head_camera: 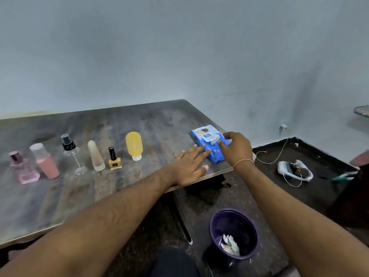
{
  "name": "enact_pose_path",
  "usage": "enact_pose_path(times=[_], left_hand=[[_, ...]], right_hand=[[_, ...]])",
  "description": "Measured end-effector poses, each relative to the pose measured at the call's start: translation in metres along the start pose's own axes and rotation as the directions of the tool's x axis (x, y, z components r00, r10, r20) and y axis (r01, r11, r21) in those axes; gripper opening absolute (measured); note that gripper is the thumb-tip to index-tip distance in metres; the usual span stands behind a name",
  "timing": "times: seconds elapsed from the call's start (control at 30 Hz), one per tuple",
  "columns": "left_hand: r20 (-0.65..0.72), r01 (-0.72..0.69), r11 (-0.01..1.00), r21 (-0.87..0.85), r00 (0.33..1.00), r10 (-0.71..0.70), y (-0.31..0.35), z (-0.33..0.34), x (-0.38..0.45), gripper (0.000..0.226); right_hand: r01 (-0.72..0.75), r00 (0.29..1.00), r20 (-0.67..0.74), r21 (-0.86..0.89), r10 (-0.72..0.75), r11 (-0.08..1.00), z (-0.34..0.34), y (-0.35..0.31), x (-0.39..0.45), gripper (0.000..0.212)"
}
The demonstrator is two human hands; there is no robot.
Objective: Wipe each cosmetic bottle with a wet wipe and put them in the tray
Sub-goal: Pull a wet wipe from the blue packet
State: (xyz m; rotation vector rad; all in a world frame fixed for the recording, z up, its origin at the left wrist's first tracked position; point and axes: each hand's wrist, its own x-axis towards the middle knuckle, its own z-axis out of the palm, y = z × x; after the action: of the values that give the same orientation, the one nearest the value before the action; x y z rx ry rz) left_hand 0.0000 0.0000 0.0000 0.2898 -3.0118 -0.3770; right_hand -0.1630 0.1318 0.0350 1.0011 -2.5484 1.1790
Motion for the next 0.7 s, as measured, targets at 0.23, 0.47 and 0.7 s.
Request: enact_pose_path(times=[0.23, 0.47, 0.7], left_hand=[[-0.035, -0.004, 1.0, -0.015, 0.999, 0.004, -0.011, 0.007, 0.02, 0.069], [-0.041, 0.048, 0.997, 0.054, 0.998, -0.046, -0.008, 0.009, 0.022, 0.066], [-0.006, 0.078, 0.994, 0.081, 0.997, -0.078, -0.005, 0.007, 0.024, 0.061]], right_hand=[[-0.238, 0.968, 0.096, 0.089, 0.23, 0.967, 0.026, 0.003, 0.022, 0.039], [-0.263, 0.963, 0.107, 0.146, 0.249, 0.954, 0.034, 0.01, 0.029, 0.031], [-0.265, 0.961, 0.121, 0.142, 0.249, 0.954, 0.032, 0.011, 0.031, 0.024]])
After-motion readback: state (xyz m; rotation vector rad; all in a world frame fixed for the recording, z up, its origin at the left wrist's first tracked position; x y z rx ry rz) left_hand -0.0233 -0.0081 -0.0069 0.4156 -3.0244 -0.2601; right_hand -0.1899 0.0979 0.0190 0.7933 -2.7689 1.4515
